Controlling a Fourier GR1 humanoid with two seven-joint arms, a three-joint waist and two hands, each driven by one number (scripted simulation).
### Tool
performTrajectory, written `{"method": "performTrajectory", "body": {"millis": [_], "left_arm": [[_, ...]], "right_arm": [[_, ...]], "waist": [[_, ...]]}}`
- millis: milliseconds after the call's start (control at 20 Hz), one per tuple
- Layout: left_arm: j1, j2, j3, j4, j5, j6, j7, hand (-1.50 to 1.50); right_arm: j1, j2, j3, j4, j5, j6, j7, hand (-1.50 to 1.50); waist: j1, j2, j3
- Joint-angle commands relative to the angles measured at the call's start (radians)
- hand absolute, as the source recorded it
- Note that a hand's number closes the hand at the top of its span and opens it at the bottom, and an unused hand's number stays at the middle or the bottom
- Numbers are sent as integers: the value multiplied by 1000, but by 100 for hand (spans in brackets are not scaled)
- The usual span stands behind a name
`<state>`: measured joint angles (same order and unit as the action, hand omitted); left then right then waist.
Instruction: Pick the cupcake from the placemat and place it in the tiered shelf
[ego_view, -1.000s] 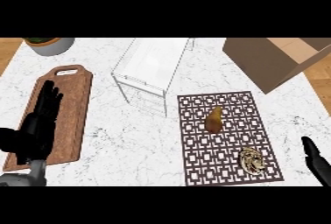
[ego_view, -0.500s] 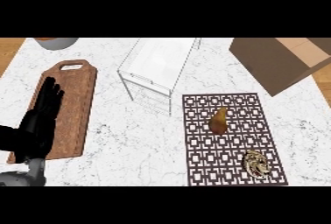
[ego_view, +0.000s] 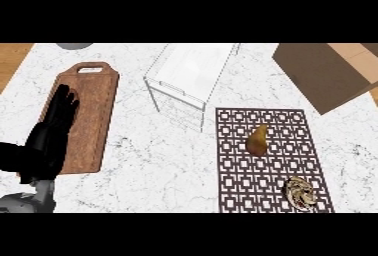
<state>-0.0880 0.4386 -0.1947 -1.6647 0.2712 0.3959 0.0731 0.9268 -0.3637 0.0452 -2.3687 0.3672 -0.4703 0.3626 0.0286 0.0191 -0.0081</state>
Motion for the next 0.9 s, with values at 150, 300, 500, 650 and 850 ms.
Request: {"method": "performTrajectory", "body": {"millis": [150, 300, 500, 650, 850], "left_arm": [[-48, -12, 5, 29, -3, -14, 5, 0], [-39, -24, -6, 33, -7, -16, 0, 0], [-87, -14, 8, 20, -19, 3, 50, 0], [-67, -57, -27, 37, -40, 16, 37, 0], [-92, -18, 58, 60, -8, -21, 56, 0]], "right_arm": [[-70, -83, 41, -67, 258, 55, 377, -150], [-128, -108, 58, -13, 327, 69, 485, -150], [-245, -165, 69, 36, 359, 189, 705, -150], [-383, -99, 184, 91, 476, 230, 839, -150], [-528, 33, 303, 204, 625, 267, 869, -150]], "waist": [[18, 6, 1], [25, 5, 0], [24, -2, 3], [18, -5, 5], [-11, -14, 7]]}}
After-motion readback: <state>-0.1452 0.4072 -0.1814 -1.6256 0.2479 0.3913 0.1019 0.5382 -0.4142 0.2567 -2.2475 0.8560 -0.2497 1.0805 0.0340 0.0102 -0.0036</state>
